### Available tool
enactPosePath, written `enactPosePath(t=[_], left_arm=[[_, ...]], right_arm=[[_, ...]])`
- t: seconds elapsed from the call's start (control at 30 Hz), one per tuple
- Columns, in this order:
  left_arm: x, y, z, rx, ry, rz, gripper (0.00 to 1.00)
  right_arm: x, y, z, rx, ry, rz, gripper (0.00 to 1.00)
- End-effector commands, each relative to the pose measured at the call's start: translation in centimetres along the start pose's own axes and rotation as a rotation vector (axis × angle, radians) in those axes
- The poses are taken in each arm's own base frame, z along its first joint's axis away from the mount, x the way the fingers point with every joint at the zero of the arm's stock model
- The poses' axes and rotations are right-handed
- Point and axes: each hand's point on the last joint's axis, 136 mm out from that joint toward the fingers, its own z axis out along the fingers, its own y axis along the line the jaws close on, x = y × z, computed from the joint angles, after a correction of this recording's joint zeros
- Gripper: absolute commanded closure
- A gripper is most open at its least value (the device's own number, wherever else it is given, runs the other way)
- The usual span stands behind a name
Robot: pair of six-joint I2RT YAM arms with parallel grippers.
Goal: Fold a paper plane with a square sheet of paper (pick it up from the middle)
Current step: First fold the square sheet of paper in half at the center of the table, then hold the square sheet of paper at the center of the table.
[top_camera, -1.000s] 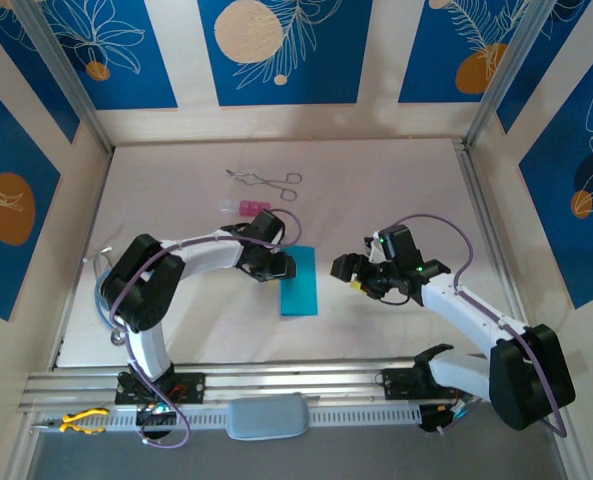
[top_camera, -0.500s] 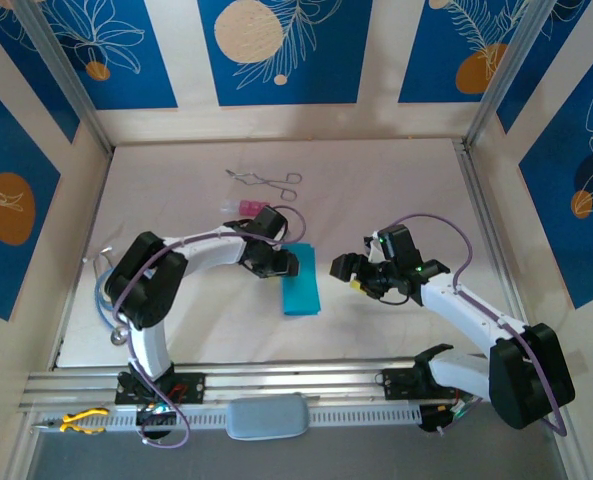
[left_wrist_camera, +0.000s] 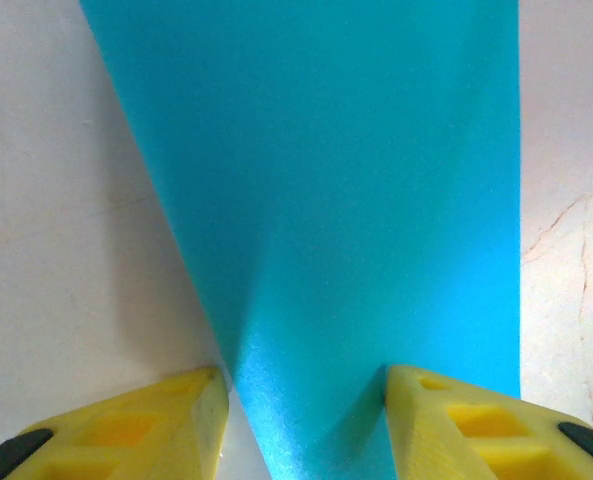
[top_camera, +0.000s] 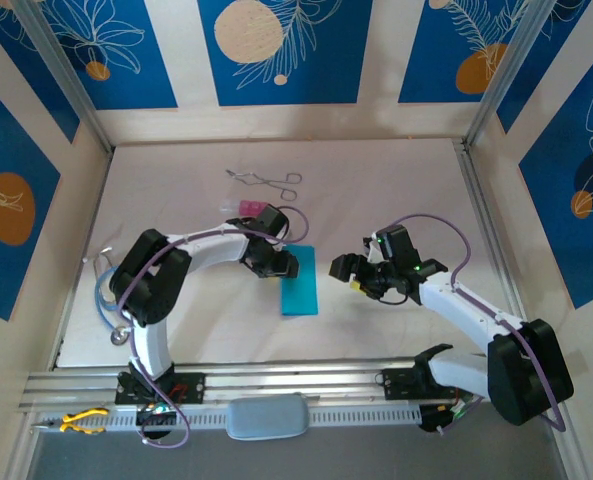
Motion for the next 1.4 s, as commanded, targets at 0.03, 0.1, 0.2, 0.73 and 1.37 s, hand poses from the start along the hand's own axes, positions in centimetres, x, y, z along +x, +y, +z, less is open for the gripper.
enactPosePath(t=[0.03, 0.1, 0.2, 0.73, 1.37], left_arm=[[0.9, 1.0, 0.9, -0.03, 0.069, 0.028, 0.53], [0.9, 1.0, 0.9, -0.034, 0.071, 0.027, 0.52], [0.9, 1.0, 1.2, -0.029, 0.074, 0.025, 0.52], [0.8, 1.3, 1.9, -0.036, 0.079, 0.042, 0.5], [1.3, 1.8, 2.5, -0.055, 0.09, 0.032, 0.5]], right_arm=[[-0.4, 0.7, -0.1, -0.007, -0.003, 0.0, 0.19], [-0.3, 0.6, -0.1, -0.003, -0.001, 0.0, 0.19], [-0.3, 0.6, -0.1, 0.001, -0.001, 0.0, 0.19], [-0.2, 0.0, 0.0, 0.022, 0.003, 0.001, 0.18], [-0.1, 0.1, -0.2, 0.013, -0.003, 0.009, 0.23]])
